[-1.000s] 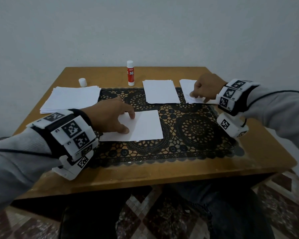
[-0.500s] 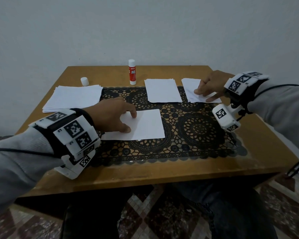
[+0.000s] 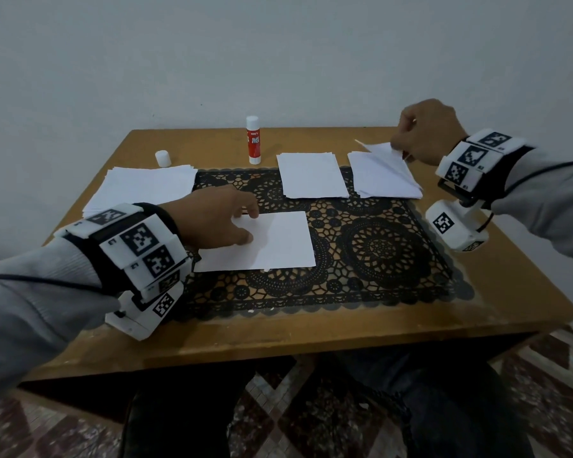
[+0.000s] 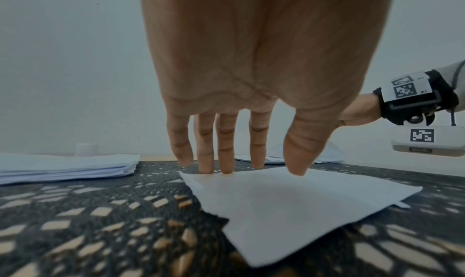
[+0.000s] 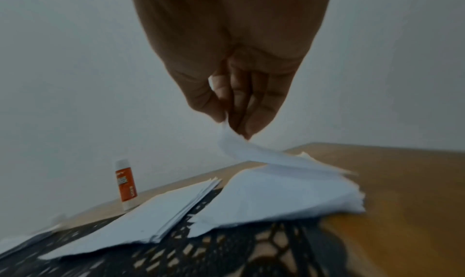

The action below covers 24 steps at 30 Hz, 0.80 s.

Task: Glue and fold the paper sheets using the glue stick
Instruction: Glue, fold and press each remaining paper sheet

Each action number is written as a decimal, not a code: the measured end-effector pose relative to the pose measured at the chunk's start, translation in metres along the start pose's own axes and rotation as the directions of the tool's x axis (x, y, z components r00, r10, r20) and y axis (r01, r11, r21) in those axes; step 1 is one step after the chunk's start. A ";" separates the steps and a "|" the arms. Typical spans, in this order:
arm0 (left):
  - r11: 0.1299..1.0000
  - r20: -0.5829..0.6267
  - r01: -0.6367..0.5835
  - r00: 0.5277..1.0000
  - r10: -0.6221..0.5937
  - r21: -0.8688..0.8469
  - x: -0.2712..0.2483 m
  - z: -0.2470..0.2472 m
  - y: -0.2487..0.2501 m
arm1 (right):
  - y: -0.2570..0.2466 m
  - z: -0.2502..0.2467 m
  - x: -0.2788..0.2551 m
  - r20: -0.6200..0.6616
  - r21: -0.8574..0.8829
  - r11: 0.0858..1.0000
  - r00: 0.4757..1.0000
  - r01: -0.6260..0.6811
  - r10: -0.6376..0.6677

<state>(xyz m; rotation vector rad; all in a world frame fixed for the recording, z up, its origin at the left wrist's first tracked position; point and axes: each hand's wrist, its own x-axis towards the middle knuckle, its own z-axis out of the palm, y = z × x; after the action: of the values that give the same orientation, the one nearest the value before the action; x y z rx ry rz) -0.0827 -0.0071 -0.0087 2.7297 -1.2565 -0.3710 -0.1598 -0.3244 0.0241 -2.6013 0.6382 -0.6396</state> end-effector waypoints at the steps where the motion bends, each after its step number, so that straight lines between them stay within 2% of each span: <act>1: 1.000 -0.010 0.002 1.000 -0.002 -0.004 0.000 0.000 0.000 | -0.003 -0.003 0.001 -0.029 -0.067 0.996 0.998 0.061 -0.063; 4: 1.000 -0.059 -0.006 0.998 0.006 -0.006 0.001 0.000 0.001 | -0.008 -0.009 0.005 -0.071 -0.163 0.971 0.979 0.175 -0.189; 9: 1.000 -0.087 -0.006 0.996 0.006 0.004 0.003 0.000 0.000 | -0.011 -0.011 0.005 -0.067 -0.181 0.963 0.975 0.198 -0.213; 13: 0.996 -0.220 -0.009 0.975 -0.011 -0.093 0.002 -0.006 -0.002 | -0.027 -0.017 -0.001 -0.116 -0.070 0.965 0.959 0.252 -0.259; 16: 0.949 -0.315 -0.003 0.943 -0.102 -0.315 0.002 -0.017 -0.002 | -0.057 -0.023 -0.015 0.010 0.182 0.938 0.953 0.296 -0.302; 18: 0.868 -0.315 0.020 0.928 -0.201 -0.496 0.003 -0.026 -0.002 | -0.081 -0.026 -0.029 0.150 0.501 0.845 0.943 0.185 -0.296; 20: 0.717 -0.235 0.031 0.934 -0.269 -0.697 0.002 -0.033 0.001 | -0.100 -0.027 -0.037 0.274 0.750 0.662 0.913 -0.006 -0.302; 22: 0.515 -0.146 0.027 0.945 -0.291 -0.857 -0.003 -0.035 0.004 | -0.112 -0.028 -0.042 0.332 0.829 0.547 0.889 -0.115 -0.317; 24: 0.370 -0.114 -0.004 0.955 -0.275 -0.929 -0.008 -0.035 0.005 | -0.117 -0.025 -0.045 0.366 0.843 0.509 0.880 -0.176 -0.303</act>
<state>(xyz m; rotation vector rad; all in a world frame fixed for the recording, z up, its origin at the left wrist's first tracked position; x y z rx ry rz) -0.0822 -0.0039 0.0276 1.7571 -0.4414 -0.5163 -0.1688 -0.2113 0.0834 -1.6750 -0.0113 -0.1924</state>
